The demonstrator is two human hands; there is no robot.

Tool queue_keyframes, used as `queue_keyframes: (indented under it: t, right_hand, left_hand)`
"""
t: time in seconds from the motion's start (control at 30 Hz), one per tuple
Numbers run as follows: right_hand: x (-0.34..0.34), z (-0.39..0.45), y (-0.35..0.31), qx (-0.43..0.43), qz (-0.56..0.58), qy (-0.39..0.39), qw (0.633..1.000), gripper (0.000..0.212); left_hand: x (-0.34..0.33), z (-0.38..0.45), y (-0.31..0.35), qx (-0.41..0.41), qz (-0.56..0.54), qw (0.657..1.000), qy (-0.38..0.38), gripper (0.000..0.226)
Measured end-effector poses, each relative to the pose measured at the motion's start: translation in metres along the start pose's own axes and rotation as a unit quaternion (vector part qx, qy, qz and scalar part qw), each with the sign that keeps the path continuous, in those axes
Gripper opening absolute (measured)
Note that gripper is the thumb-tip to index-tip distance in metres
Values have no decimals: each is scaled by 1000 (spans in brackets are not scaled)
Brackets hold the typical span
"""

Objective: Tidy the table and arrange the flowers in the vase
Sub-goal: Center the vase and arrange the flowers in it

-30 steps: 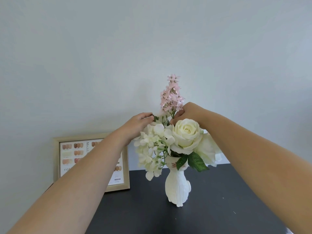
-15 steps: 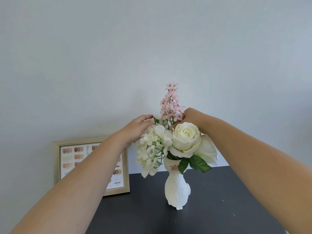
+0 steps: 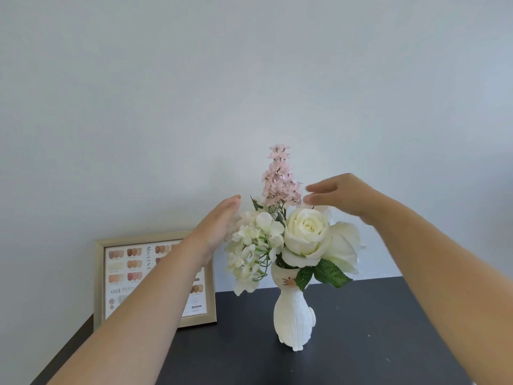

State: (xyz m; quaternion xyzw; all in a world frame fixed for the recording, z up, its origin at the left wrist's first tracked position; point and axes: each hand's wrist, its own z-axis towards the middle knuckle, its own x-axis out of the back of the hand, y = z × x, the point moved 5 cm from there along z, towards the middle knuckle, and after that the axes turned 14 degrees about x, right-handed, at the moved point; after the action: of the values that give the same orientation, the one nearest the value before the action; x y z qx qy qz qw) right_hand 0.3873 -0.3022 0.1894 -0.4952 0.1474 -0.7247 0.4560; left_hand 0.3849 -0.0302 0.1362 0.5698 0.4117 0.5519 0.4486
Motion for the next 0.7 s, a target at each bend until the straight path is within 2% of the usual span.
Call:
queue_keyframes:
  t: [0.1,0.2,0.33,0.47,0.57,0.7]
  right_hand:
    - [20,-34,18,-7,32,86,996,52]
    - [-1,-57,49,-49,100,83,990,60]
    - [-27,-61,56,-89,174,83,977,57]
    - [-41,-46,38,-40,176,79,980,50]
    - [-49,-44,29,-33,187,64,980,47]
    - [-32,-56,36,-35,192,93,976,49]
  left_hand:
    - [5,-12,-20,-34,-54,996,64,50]
    - [-15,-23,-24,-80,-59,993,65,56]
    - [-38,-19,-5,-107,-27,992,61,54]
    - [-41,-9,6,-74,-56,990,107,40]
    - [-44,-8,2,-43,-106,986,121,29]
    - [-29,-14,-13,-38,-132,982,130,41]
